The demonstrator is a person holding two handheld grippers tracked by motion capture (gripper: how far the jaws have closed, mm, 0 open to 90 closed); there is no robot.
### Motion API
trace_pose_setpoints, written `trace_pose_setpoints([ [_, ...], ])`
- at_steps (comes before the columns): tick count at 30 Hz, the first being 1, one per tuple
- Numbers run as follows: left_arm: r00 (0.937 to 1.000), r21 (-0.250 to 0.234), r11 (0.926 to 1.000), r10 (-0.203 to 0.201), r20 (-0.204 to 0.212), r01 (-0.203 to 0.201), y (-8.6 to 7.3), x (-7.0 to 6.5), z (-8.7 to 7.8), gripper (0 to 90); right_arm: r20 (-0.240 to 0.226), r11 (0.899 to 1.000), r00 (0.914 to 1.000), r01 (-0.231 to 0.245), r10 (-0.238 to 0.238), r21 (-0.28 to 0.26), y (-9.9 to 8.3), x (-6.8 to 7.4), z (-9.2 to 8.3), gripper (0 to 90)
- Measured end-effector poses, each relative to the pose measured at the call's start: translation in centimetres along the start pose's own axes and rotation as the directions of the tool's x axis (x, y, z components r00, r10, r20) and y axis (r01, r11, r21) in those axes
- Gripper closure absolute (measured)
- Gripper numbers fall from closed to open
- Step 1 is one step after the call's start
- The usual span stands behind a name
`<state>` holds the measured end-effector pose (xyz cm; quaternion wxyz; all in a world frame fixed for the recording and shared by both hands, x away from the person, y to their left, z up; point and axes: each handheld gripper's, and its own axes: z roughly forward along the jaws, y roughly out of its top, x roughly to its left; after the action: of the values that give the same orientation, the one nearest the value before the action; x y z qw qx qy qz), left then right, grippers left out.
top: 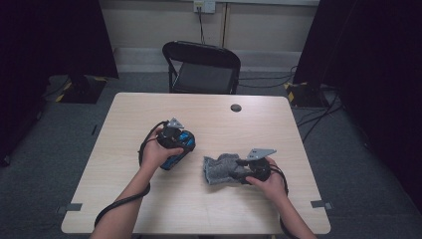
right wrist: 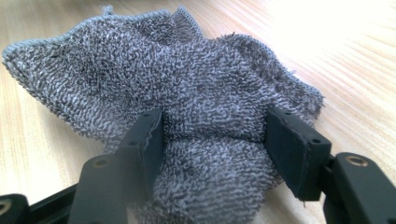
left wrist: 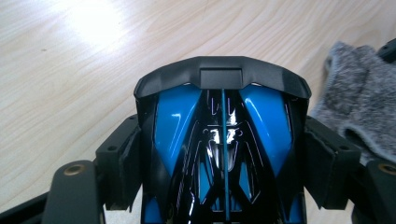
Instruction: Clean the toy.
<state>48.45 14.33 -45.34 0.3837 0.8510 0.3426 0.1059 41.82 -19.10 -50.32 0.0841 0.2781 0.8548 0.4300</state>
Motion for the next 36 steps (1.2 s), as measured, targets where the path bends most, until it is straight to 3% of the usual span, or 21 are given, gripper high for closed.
trace_pose_setpoints([
  [10,0.9975,-0.027,0.9995,0.019,0.068,-0.017,0.1,-1.6,-1.7,25.6,0.009,1.000,1.0000,-0.004,0.004,0.003,0.0,0.1,0.1,38.1],
  [13,0.9954,-0.032,0.9983,0.051,0.081,-0.049,0.1,-2.1,-2.3,25.6,0.014,1.000,0.9999,-0.001,0.001,0.004,0.1,0.2,0.1,38.1],
  [18,0.9927,-0.050,0.9968,0.067,0.100,-0.062,0.0,-3.0,-3.0,25.6,0.029,1.000,0.9996,-0.002,0.002,0.005,0.1,0.4,0.1,38.2],
  [24,0.9895,-0.057,0.9961,0.075,0.124,-0.068,-0.6,-3.7,-3.2,25.6,0.028,1.000,0.9996,-0.003,0.003,-0.012,0.1,0.4,-0.1,35.9],
  [29,0.9893,-0.066,0.9964,0.061,0.132,-0.053,-1.0,-3.7,-3.4,25.6,0.057,1.000,0.9983,0.011,-0.012,0.020,0.0,0.7,-0.2,32.4],
  [33,0.9885,-0.069,0.9954,0.074,0.132,-0.066,-1.2,-4.0,-3.6,25.6,0.082,1.000,0.9963,-0.025,0.024,0.019,-0.1,0.9,0.1,37.8],
  [36,0.9880,-0.074,0.9949,0.078,0.133,-0.069,-1.2,-4.2,-3.7,25.6,0.108,0.999,0.9932,-0.045,0.044,0.012,-0.1,1.1,0.0,51.5],
])
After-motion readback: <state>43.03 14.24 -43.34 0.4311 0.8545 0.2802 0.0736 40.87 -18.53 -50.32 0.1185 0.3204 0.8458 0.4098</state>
